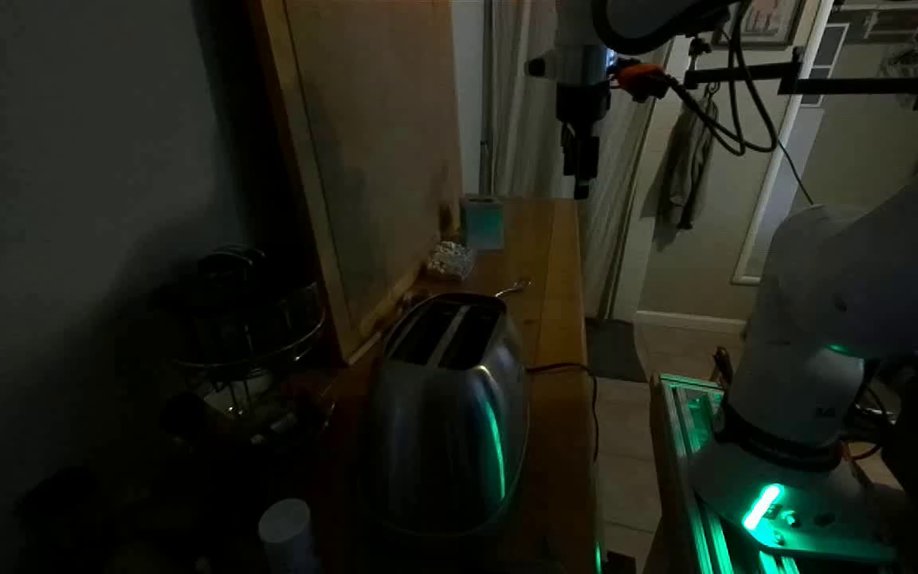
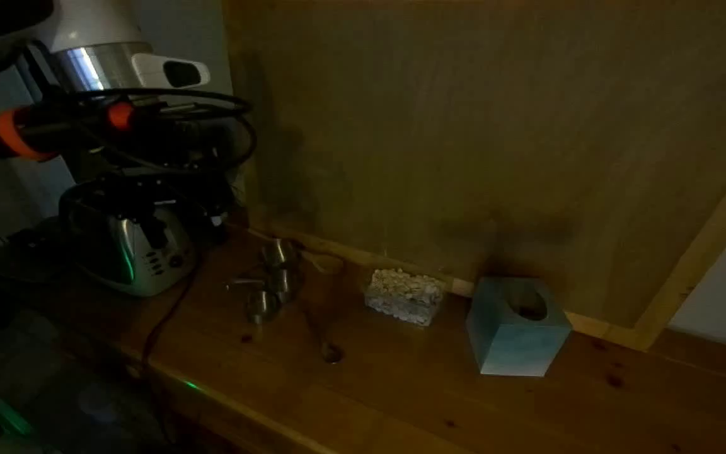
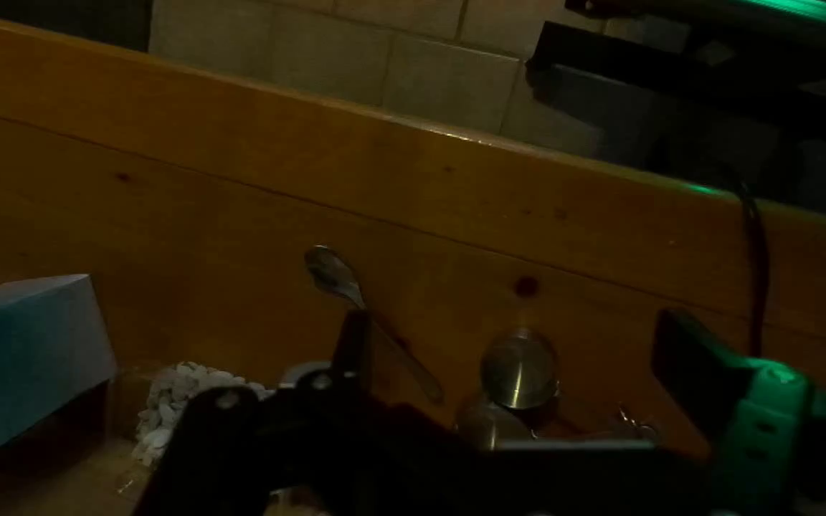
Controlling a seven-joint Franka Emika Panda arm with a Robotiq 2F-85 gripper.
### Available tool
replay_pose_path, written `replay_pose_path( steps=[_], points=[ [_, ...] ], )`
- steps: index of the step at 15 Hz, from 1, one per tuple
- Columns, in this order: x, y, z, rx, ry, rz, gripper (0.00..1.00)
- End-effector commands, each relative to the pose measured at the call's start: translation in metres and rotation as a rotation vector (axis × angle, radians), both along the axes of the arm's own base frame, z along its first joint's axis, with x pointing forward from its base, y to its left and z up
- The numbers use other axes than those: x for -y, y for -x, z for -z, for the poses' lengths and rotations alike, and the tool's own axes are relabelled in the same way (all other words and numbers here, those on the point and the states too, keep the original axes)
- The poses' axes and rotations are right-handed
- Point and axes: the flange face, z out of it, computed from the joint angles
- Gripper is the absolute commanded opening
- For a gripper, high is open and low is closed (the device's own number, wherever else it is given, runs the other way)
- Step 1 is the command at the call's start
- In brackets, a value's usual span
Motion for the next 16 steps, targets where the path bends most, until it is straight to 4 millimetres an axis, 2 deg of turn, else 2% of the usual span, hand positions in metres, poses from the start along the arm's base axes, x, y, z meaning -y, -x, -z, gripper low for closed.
replay_pose_path(
  steps=[1, 7, 8, 12, 16],
  points=[
    [0.0, 0.0, -0.001, -0.001, 0.0, 0.0, 1.0],
    [0.0, 0.0, -0.001, -0.001, 0.0, 0.0, 1.0],
    [0.006, -0.011, 0.01, -0.004, -0.019, -0.038, 1.0],
    [0.005, -0.045, 0.031, -0.012, 0.011, -0.266, 1.0],
    [0.01, -0.067, 0.058, -0.037, 0.009, -0.476, 1.0]
  ],
)
